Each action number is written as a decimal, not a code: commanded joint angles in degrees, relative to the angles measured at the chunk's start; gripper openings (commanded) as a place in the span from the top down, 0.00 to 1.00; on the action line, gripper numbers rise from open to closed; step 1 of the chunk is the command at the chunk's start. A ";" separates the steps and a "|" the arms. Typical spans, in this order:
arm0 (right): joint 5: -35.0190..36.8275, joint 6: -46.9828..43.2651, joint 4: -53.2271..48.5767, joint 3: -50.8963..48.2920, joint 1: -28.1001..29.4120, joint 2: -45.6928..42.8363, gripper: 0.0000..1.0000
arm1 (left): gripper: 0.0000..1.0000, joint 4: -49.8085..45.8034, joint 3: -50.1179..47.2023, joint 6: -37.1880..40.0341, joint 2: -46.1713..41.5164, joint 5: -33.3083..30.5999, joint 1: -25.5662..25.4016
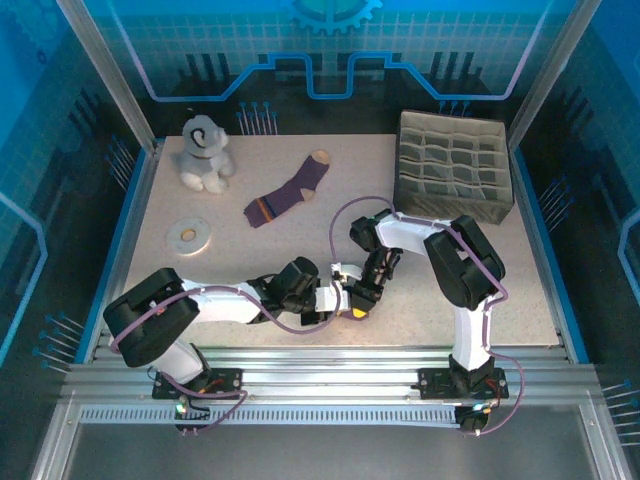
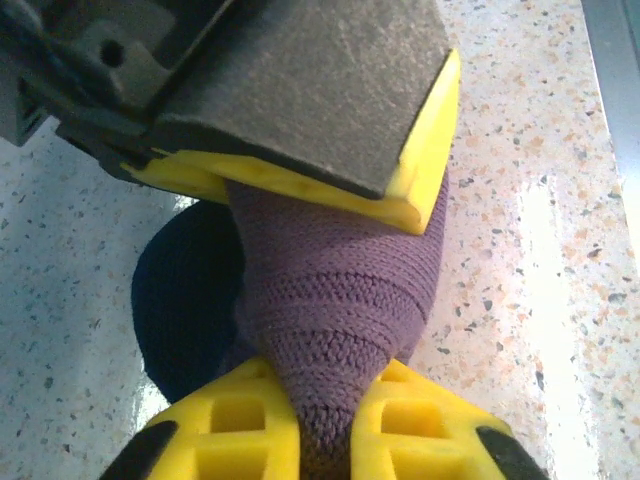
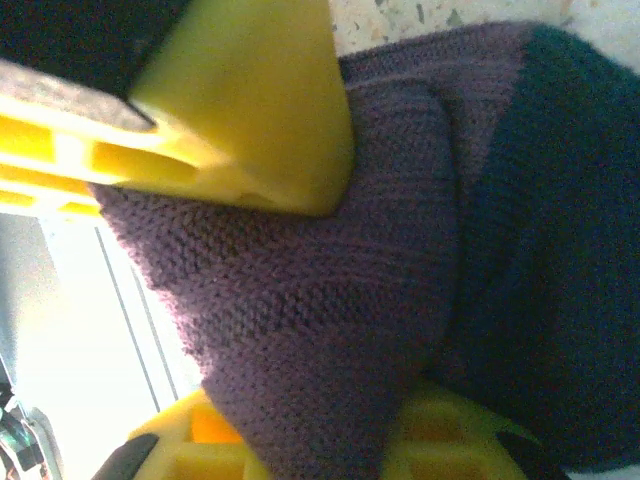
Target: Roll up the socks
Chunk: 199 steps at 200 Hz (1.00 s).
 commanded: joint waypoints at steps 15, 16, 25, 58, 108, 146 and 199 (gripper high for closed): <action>4.69 2.86 4.75 -0.98 -1.19 -2.66 0.71 | 1.00 -2.65 1.65 -3.43 2.03 1.27 -0.78; 4.69 2.90 4.94 -1.03 -1.19 -2.88 0.71 | 1.00 -2.72 1.70 -3.52 2.09 1.27 -0.78; 4.61 3.52 6.39 -1.70 -1.70 -4.85 0.66 | 1.00 -3.90 2.21 -4.39 2.78 1.29 -0.78; 5.42 5.08 11.61 -5.84 -3.67 -12.43 0.57 | 1.00 -6.33 3.66 -8.16 4.36 1.97 -0.77; 10.45 8.16 20.49 -13.05 -4.73 -25.16 0.56 | 1.00 -7.86 5.48 -12.14 5.99 2.39 -0.73; 16.11 10.49 29.99 -19.77 -4.74 -37.70 0.54 | 1.00 -8.82 6.21 -13.86 6.70 2.78 -0.69; 27.86 26.37 43.44 -30.83 -4.84 -57.62 0.47 | 1.00 -9.87 7.65 -19.53 8.62 4.07 0.05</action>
